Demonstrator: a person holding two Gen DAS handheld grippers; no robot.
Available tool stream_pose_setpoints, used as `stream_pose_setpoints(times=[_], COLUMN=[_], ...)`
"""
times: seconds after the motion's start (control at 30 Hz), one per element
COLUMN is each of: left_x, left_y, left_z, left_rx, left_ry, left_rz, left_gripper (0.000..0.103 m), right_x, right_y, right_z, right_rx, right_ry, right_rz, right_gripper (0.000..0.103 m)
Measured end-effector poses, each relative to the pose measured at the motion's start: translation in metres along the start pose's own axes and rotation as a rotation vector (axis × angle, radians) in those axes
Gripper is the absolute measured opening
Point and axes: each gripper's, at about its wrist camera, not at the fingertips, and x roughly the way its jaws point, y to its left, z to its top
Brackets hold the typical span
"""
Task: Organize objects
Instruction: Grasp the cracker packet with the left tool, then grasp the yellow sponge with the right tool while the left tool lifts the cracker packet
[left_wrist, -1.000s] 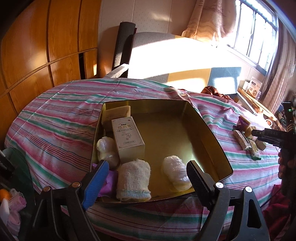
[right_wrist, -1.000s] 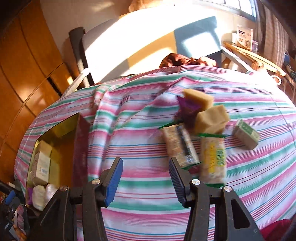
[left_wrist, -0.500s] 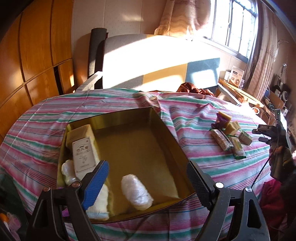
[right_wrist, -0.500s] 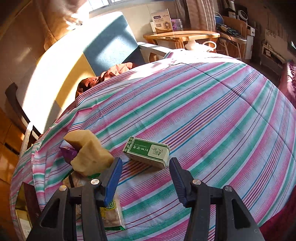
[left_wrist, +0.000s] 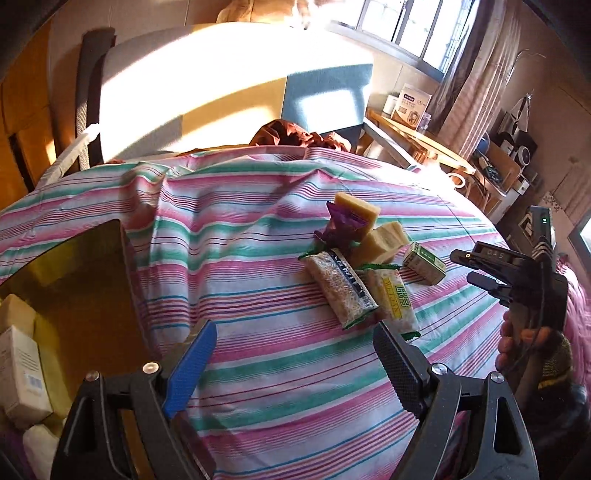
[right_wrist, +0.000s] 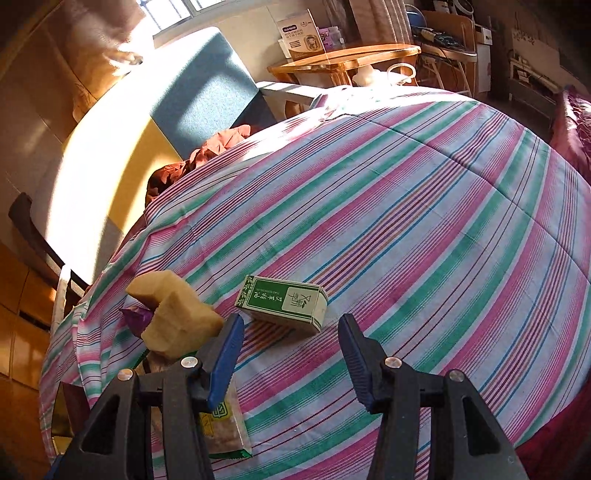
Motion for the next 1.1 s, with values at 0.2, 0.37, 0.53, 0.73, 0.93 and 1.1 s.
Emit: stream_pose_setpoints(times=[0.2,0.37,0.53,0.73,0.93,1.1], left_x=[0.064,0.101,0.125,0.153,0.136,0.113], left_y=[-0.016,-0.027,-0.036,-0.041,-0.024,-0.016], left_z=[0.02,0.031,0.04,0.04,0.023,-0.002], left_rx=[-0.044,-0.052,-0.046,0.02,0.014,0.03], left_ry=[0.08,0.116,0.125,0.135,0.103,0.091], left_rz=[-0.002,0.023,0.045,0.107,0.066,0.069], left_gripper=[0.087,0.087,0.087,0.073,0.047,0.047], right_x=[0.001,0.005,0.002,0.003,0.008,0.012], right_y=[-0.004,-0.001,-0.004,-0.005,-0.002,0.012], right_z=[0.003,0.003,0.004,0.004,0.002,-0.002], right_rx=[0.035,0.034,0.053,0.057,0.035,-0.043], right_ry=[0.011,0.031,0.021,0.027,0.047,0.07], right_rz=[0.043,0.073,0.095,0.103,0.108,0.136], right_gripper=[0.054,0.054,0.054,0.054,0.054,0.054])
